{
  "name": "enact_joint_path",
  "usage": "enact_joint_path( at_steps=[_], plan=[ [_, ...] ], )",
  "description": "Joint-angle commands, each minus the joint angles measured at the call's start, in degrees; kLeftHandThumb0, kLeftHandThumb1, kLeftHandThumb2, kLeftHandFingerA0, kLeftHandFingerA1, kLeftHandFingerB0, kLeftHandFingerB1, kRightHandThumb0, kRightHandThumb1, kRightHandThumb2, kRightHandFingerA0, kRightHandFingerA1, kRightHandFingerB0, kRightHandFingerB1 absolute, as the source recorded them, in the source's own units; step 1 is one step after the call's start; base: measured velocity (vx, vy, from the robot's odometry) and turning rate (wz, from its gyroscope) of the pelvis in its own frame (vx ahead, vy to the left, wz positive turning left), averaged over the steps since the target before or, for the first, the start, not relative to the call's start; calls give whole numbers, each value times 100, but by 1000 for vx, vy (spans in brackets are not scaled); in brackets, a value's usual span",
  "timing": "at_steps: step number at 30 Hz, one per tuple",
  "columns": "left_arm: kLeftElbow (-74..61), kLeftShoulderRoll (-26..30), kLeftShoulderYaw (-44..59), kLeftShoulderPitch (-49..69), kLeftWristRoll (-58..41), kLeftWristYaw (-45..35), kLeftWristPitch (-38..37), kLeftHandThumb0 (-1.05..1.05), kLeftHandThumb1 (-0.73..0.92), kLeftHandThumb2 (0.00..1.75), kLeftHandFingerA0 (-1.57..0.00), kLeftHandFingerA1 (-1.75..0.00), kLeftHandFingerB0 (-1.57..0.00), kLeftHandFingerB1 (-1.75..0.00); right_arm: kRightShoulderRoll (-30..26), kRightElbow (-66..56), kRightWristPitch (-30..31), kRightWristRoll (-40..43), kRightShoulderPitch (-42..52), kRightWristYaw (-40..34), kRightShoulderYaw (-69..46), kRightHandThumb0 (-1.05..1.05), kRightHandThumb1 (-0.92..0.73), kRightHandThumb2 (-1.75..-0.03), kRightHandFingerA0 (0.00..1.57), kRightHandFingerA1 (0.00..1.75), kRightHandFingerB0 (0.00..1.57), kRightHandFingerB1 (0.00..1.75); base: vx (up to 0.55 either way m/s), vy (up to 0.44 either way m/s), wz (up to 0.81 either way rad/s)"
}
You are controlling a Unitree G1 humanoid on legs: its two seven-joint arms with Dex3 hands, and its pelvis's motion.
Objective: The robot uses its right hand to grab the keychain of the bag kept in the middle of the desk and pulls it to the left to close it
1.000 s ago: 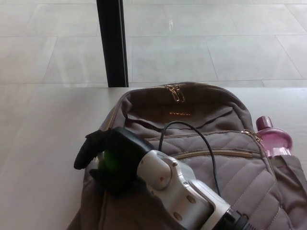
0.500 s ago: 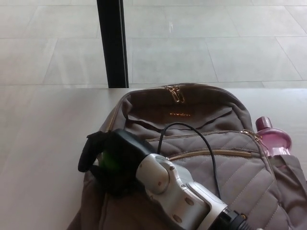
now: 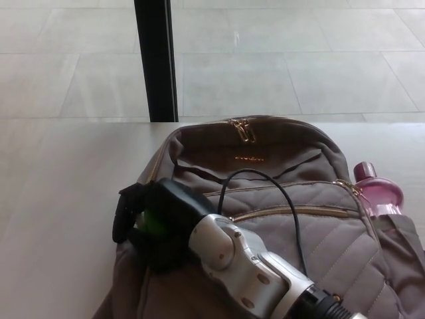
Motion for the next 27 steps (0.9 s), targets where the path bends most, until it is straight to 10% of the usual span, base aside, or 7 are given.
enact_joint_path(
  at_steps=[1,10,16,17,18,19,27],
  plan=[
    [8,-6,-41,25,-7,12,76,-95,92,86,-68,-54,-54,-48,1814,1481,1352,416,-2210,3535,438,-78,-44,-87,26,62,8,56,0,0,0],
    [-84,54,-160,-32,108,102,115,-97,92,91,-67,-55,-51,-46,342,860,458,433,-3036,5762,929,-105,-60,-107,0,5,5,52,0,0,0],
    [5,94,-99,-201,37,172,275,-94,92,87,-70,-58,-56,-47,-136,232,675,403,-3020,5914,1046,-97,-81,-65,26,55,32,52,0,0,0],
    [10,95,-114,-202,57,165,249,-96,92,87,-70,-58,-55,-47,-230,13,950,495,-2937,5933,1022,-92,-64,-111,27,57,35,58,0,0,0],
    [0,100,-130,-183,77,150,207,-98,92,87,-70,-57,-56,-46,-372,-256,1037,492,-2810,5940,1106,-87,-81,-64,54,52,43,49,0,0,0],
    [12,113,-131,-180,77,111,197,-98,92,87,-70,-58,-56,-46,-471,-386,880,465,-2738,5949,1167,-85,-62,-107,57,62,40,57,0,0,0],
    [-12,115,-158,-144,117,133,149,-97,91,89,-70,-57,-57,-47,-1050,-1053,777,553,-2881,6569,1286,-80,-59,-105,65,72,49,65,0,0,0]
  ],
)
